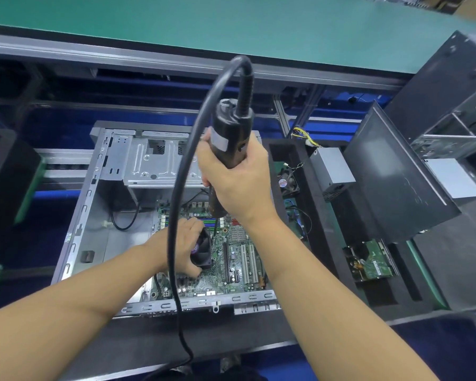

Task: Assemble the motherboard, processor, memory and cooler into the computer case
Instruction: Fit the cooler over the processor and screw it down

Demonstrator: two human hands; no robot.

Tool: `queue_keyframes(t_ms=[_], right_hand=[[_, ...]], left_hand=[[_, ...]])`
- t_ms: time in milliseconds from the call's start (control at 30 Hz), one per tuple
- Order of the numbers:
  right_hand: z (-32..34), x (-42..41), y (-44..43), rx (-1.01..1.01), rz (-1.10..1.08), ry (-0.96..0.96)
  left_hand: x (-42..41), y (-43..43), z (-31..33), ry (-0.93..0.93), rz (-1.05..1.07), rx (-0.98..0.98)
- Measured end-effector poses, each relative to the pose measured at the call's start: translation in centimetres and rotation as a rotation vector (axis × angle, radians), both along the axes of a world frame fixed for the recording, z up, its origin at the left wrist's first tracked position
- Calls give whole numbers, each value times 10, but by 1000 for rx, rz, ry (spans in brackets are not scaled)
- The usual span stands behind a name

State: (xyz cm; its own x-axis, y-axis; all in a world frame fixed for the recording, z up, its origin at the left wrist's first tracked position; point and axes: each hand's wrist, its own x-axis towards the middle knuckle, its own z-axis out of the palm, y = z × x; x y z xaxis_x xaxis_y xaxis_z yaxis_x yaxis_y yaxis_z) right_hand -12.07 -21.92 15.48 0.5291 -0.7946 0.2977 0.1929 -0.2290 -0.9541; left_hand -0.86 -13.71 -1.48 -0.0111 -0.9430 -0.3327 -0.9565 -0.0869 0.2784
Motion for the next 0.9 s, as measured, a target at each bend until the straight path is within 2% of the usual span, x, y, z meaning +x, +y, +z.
queue_keyframes(t_ms=[167,400,500,700,900], right_hand=[[3,9,-5,21,288,90],[4,-3,-30,106,117,-17],[0,-2,-26,112,93,-28],[-8,3,-18,57,140,5],[-12,-1,-24,81,178,-37]], left_hand=[[-1,0,4,3,8,30],[-4,-9,5,-92,-39,91],[-4,-9,8,-78,-22,103],[-7,-2,9,-145,-78,-40],[-12,-6,11,-173,-45,-13]])
